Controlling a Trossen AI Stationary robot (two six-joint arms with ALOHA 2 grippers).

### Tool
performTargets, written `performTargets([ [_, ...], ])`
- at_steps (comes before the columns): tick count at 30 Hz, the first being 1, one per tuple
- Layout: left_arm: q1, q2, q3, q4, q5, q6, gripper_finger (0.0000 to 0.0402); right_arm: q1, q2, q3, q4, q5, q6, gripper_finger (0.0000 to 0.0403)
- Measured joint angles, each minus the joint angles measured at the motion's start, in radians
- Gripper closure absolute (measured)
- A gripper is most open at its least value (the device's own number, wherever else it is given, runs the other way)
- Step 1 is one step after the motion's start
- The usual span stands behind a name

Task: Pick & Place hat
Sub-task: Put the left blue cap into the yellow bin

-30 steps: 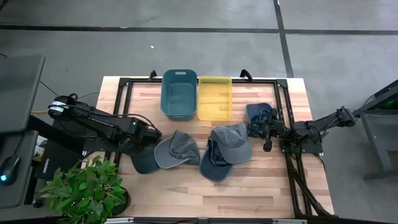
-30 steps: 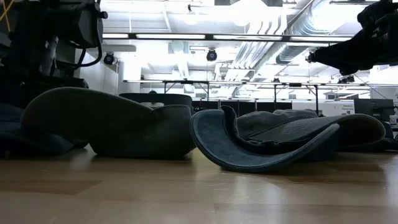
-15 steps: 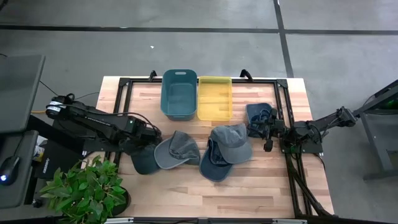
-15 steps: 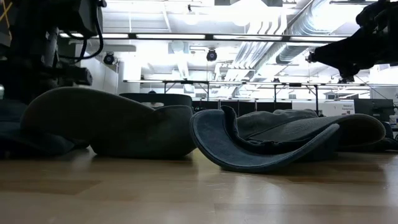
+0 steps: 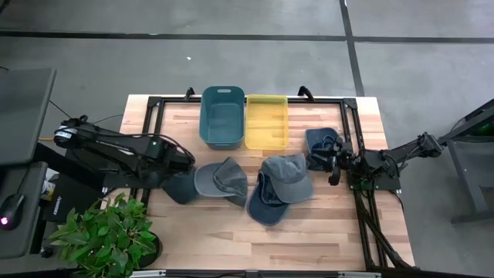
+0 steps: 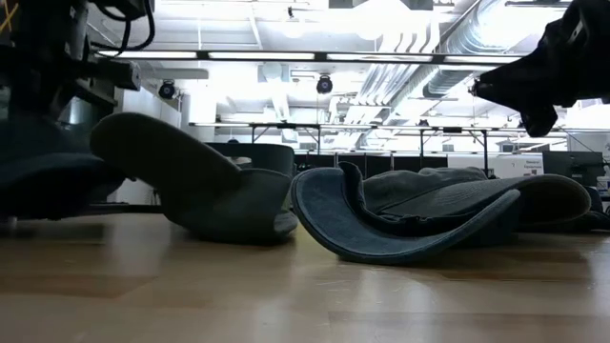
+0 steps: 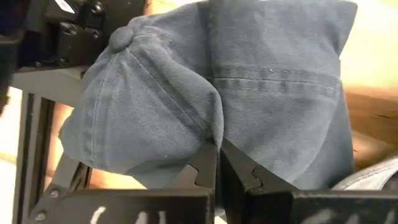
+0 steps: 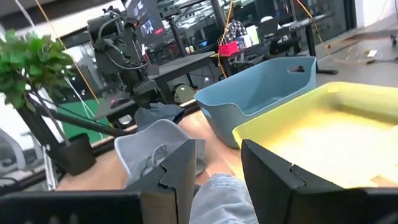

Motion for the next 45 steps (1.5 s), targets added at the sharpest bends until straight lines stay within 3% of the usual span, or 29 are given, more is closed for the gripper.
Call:
performTargets([
  [32, 0.000, 0.002, 0.294, -0.118, -0.285, 0.069, 0.0401, 0.000, 0.000, 0.001, 0.002, -0.012, 0.107, 0.0279],
  [45, 0.001, 0.021, 0.329, 0.056, -0.444, 0.145, 0.0401, 0.000, 0.001, 0.002, 0.001, -0.008, 0.199, 0.0270],
])
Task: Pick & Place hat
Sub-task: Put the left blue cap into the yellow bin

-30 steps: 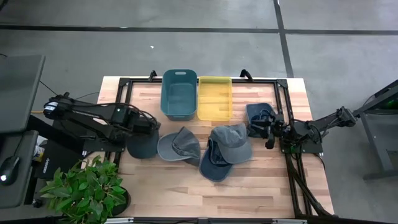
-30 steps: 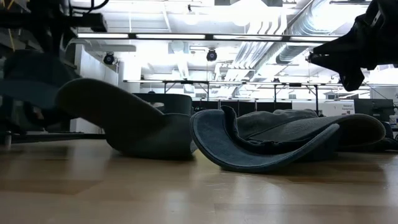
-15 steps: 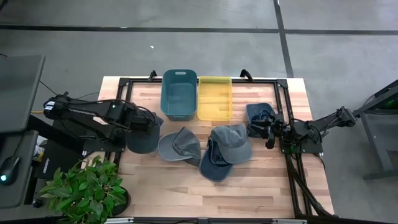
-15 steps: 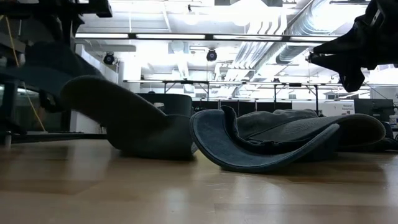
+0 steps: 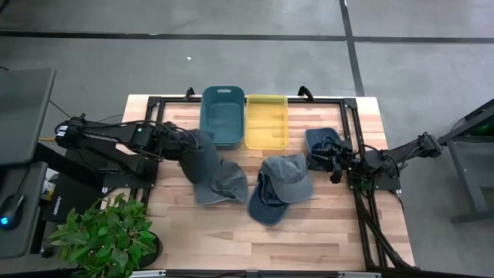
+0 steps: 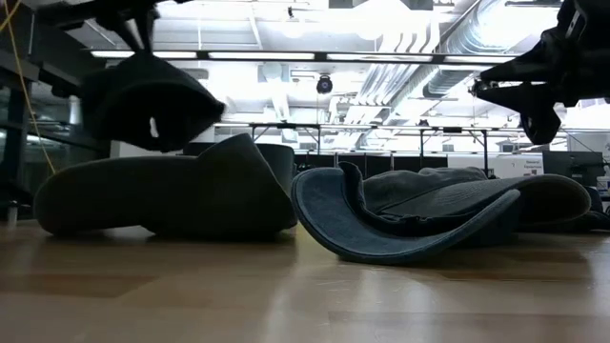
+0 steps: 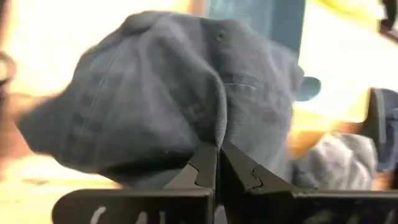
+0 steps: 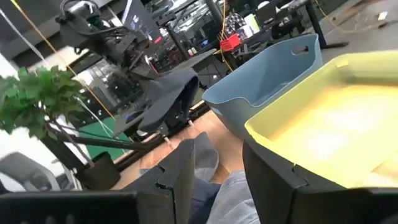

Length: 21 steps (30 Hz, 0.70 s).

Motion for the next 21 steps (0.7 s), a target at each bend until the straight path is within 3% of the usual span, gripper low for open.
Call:
performTargets([
  [9, 0.087, 0.040, 0.002, 0.262, -0.038, 0.219, 0.0401, 0.000, 0.062, 0.000, 0.009, -0.009, 0.149, 0.0197],
  [15, 0.184, 0.079, 0.001, 0.465, 0.033, 0.404, 0.0401, 0.000, 0.121, 0.001, 0.106, -0.009, 0.194, 0.0155],
  [21, 0.265, 0.128, -0.003, 0.664, 0.104, 0.565, 0.0401, 0.000, 0.194, 0.001, 0.224, -0.005, 0.188, 0.0151],
])
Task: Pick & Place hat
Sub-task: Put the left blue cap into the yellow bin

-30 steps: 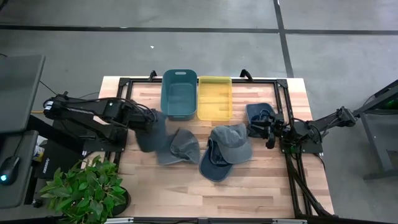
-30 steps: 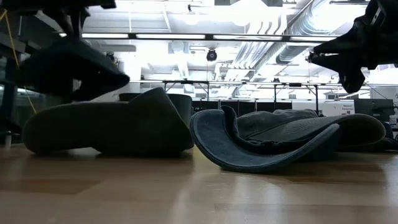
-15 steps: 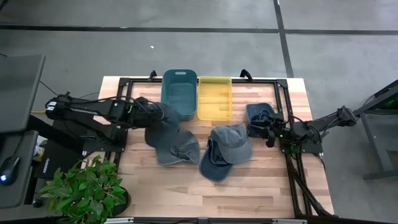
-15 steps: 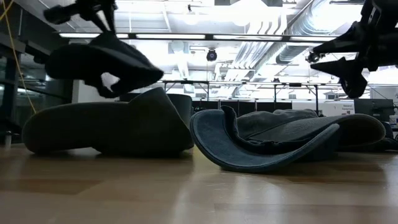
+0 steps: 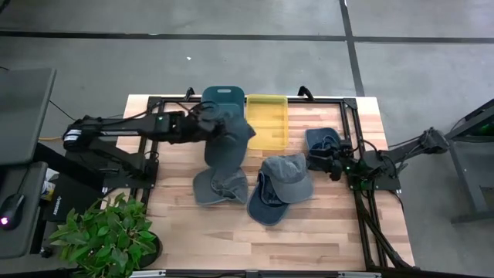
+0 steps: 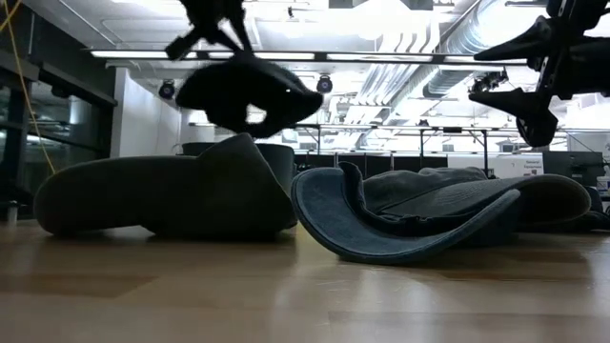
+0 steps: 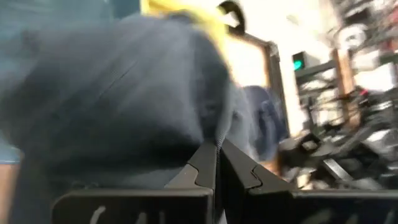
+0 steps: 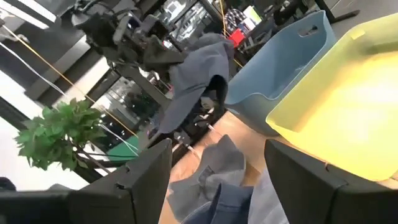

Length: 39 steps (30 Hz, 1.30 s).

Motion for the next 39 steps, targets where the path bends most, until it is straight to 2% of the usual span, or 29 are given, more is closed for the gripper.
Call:
performTargets([
  [3, 0.033, 0.029, 0.004, 0.129, 0.045, 0.067, 0.0401, 0.000, 0.051, 0.000, 0.057, 0.012, -0.001, 0.0151],
  [12, 0.082, 0.102, 0.004, 0.308, 0.104, 0.177, 0.0401, -0.046, 0.220, 0.010, 0.300, 0.038, 0.006, 0.0151],
  [21, 0.088, 0.199, 0.172, 0.297, 0.081, 0.330, 0.0401, -0.136, 0.434, 0.166, 0.281, 0.026, 0.011, 0.0151],
  [29, 0.088, 0.315, 0.345, 0.283, 0.035, 0.500, 0.0401, -0.178, 0.673, 0.356, 0.160, -0.009, 0.213, 0.0151],
  [31, 0.088, 0.323, 0.361, 0.258, 0.033, 0.538, 0.0401, -0.189, 0.729, 0.400, 0.165, -0.028, 0.215, 0.0151],
  [34, 0.088, 0.330, 0.372, 0.307, 0.003, 0.573, 0.0401, -0.205, 0.798, 0.455, 0.165, -0.042, 0.216, 0.0151],
  [39, 0.088, 0.351, 0.368, 0.288, -0.010, 0.622, 0.0401, -0.236, 0.866, 0.525, 0.169, -0.066, 0.213, 0.0151],
])
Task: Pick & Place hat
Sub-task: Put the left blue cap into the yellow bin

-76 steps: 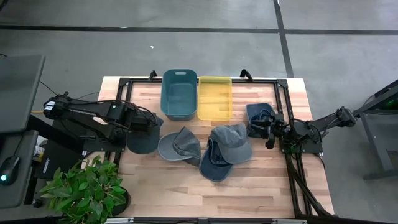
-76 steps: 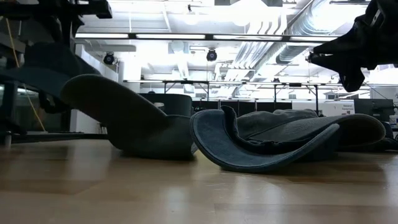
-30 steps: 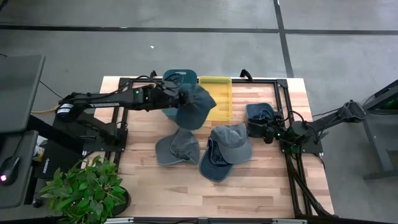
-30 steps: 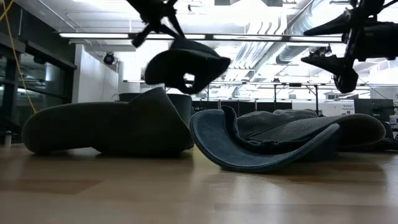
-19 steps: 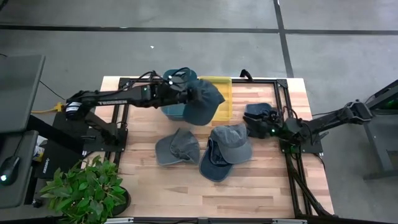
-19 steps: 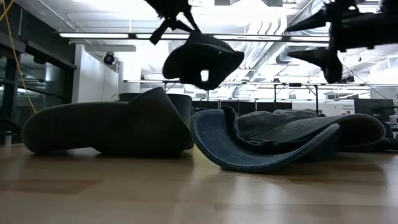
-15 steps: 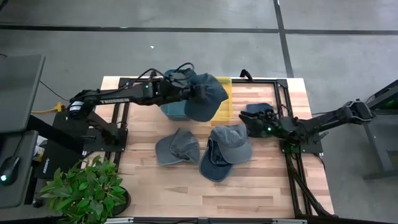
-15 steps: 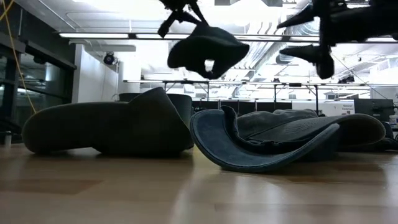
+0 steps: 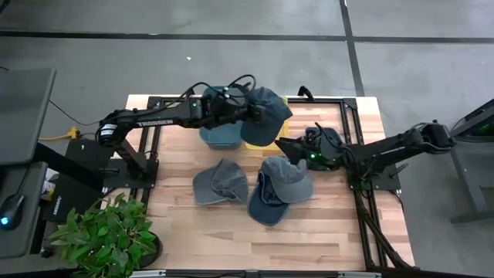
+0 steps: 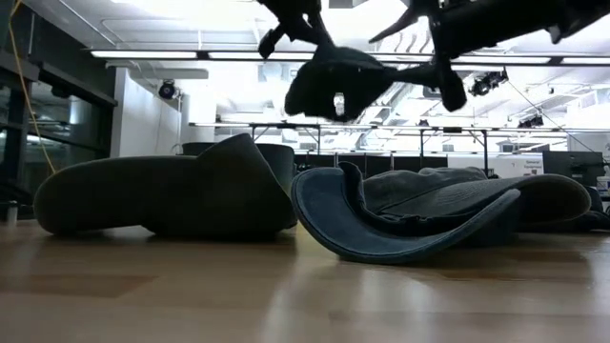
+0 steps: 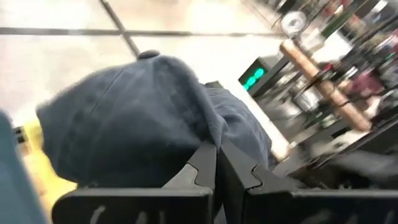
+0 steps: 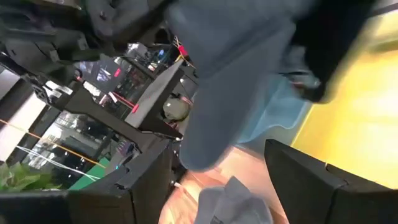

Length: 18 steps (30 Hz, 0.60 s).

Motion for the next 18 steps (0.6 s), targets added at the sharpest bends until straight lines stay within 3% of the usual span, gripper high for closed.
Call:
performTargets([
  [18, -0.001, -0.006, 0.002, 0.061, 0.027, 0.070, 0.0401, -0.064, 0.040, 0.053, 0.011, -0.035, 0.004, 0.0151],
])
